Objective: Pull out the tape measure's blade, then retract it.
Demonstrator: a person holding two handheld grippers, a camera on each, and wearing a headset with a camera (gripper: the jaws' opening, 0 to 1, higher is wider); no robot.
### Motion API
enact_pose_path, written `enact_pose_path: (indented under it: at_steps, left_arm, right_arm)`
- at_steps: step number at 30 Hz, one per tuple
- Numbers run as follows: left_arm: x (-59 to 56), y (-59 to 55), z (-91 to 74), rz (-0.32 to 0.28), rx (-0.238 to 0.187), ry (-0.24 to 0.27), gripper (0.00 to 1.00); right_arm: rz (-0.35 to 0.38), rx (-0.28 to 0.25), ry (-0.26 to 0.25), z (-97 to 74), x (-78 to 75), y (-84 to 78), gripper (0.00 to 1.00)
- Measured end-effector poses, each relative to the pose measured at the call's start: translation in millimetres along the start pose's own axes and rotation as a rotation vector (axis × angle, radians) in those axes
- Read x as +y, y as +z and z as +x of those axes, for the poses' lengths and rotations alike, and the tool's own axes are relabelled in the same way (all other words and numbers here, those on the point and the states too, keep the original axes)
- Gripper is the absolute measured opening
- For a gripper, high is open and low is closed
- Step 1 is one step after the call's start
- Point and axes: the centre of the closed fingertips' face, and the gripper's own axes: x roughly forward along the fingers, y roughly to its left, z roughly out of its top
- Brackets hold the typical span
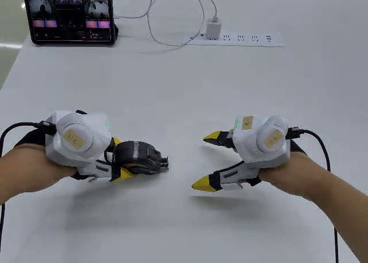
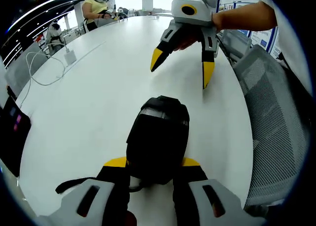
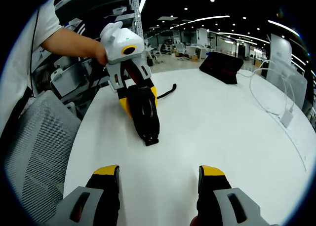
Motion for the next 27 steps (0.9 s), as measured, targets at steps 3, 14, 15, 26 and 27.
enact_pose_path:
  at_steps: [3,14,15,26,27]
  left_arm:
    - [0.0,0.0,0.0,-0.002,0.0,-0.001,0.28]
    - [-1.0,0.3,-0.1,0.0,0.004,-0.004,0.29]
    - [-1.0,0.3,-0.1,0.0,0.004,-0.005,0.29]
    - [-0.1,-0.4,0.6,0.002,0.003,-0.007,0.29]
    - [0.0,-0.4,0.6,0.002,0.003,-0.007,0.29]
  right_arm:
    - [-0.006,-0.009,0.014,4.4,1.8,2.9,0.58]
    - [-0.056,-0.026,0.06,26.6,4.7,16.9,0.44]
    - [-0.057,-0.026,0.063,28.4,5.0,17.4,0.43]
    - [-0.098,-0.037,0.093,45.4,8.9,25.5,0.35]
    - [-0.101,-0.038,0.097,45.8,9.3,25.7,0.34]
